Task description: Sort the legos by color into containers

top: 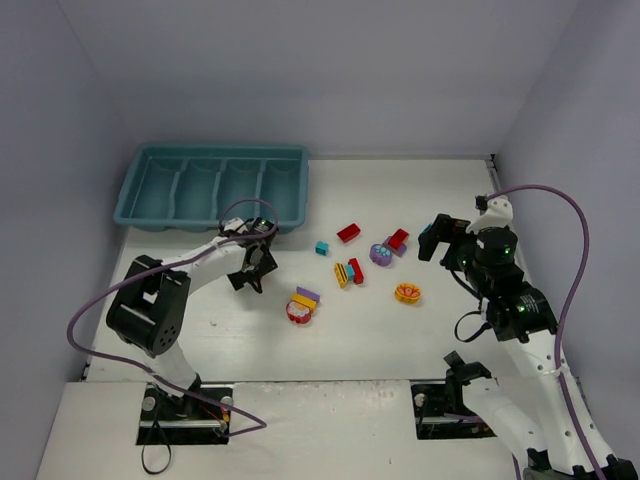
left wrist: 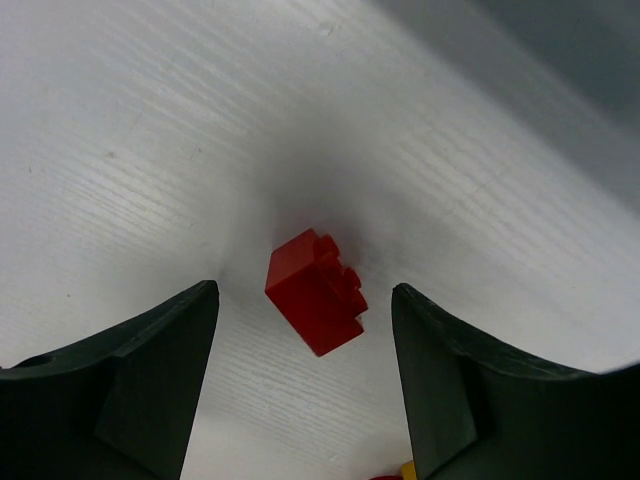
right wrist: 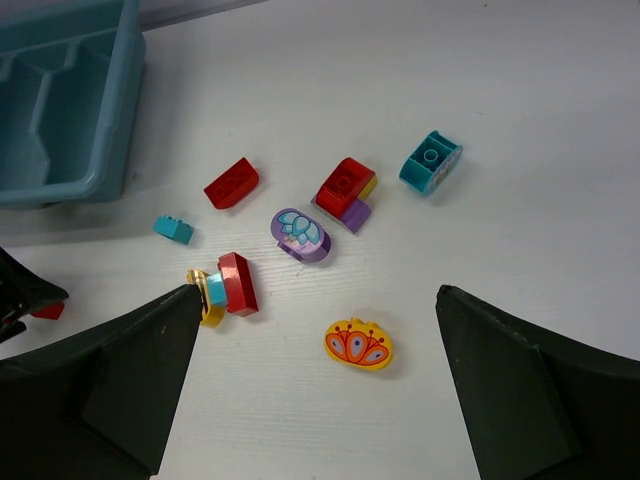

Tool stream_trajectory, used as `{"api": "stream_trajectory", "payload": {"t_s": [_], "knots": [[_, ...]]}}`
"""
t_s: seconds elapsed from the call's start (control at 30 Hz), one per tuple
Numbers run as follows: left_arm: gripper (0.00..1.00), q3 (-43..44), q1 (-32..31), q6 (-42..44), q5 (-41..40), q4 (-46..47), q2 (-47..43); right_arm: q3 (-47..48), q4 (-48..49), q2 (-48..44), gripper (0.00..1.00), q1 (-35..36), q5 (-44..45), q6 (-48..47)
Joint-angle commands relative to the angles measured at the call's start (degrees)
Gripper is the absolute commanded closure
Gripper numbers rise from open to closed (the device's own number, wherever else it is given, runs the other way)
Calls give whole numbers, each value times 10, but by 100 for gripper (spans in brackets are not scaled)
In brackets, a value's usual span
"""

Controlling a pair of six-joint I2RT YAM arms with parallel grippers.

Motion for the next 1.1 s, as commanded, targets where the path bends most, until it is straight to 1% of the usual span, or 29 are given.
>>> {"api": "stream_trajectory", "payload": {"t_s": [0.0, 0.07, 0.17, 0.2, 0.23, 0.33, 0.37, 0.4, 0.43, 0.5, 0.53, 0.6, 0.63, 0.7, 0.77, 0.8, 0.83, 0.87, 0.9, 0.93, 0.97, 1.03, 1.07], "knots": [[37, 49, 9, -15, -16, 7, 7, -2, 24, -3, 0, 3, -10, -6], [39, 57, 10, -22, -11, 6, 16, -2, 24, -4, 0, 3, -11, -9], [52, 61, 13, -32, -7, 8, 26, -4, 23, -7, 0, 3, -11, -11], [59, 61, 15, -38, 0, 6, 29, -5, 22, -8, 0, 3, -11, -11], [61, 63, 15, -41, 2, 2, 29, -5, 22, -9, 0, 3, -11, -11], [63, 56, 15, -53, 10, -6, 18, -5, 20, -11, 0, 3, -8, -15], [66, 46, 14, -56, 11, -6, 13, -5, 20, -12, 0, 3, -7, -16], [71, 40, 15, -57, 11, -7, 2, -5, 20, -11, 0, 3, -7, -16], [79, 38, 15, -56, 9, -12, -4, -6, 20, -10, 0, 3, -8, -16], [87, 37, 16, -44, 5, -21, -23, -7, 20, -10, 0, 4, -8, -16], [93, 38, 15, -39, 1, -35, -30, -6, 20, -9, 0, 4, -11, -16], [100, 45, 16, -13, -8, -51, -63, -6, 20, -9, 0, 4, -10, -17], [100, 48, 18, -3, -13, -69, -77, -4, 20, -10, 0, 4, -11, -18], [100, 67, 30, 51, -27, -85, -123, 0, 19, -10, 0, 4, -12, -17], [100, 84, 63, 100, -23, -97, -154, 8, 20, -5, 0, 8, -19, -12], [100, 101, 78, 169, -15, -93, -183, 11, 20, 1, 0, 9, -18, -11], [100, 111, 109, 202, -13, -90, -194, 15, 20, 3, 0, 18, -38, -10], [100, 122, 126, 237, -11, -89, -204, 18, 20, 7, 0, 24, -41, -9], [100, 133, 146, 307, -3, -86, -216, 23, 19, 11, 0, 31, -46, -9], [100, 157, 164, 342, 4, -74, -218, 26, 19, 13, 0, 38, -48, -8], [100, 170, 203, 408, 14, -67, -220, 29, 19, 14, 0, 57, -49, -8], [100, 214, 247, 463, 64, -47, -202, 33, 21, 13, 0, 80, -51, -9], [100, 232, 293, 494, 81, -45, -189, 34, 20, 13, 0, 98, -52, -11]]}}
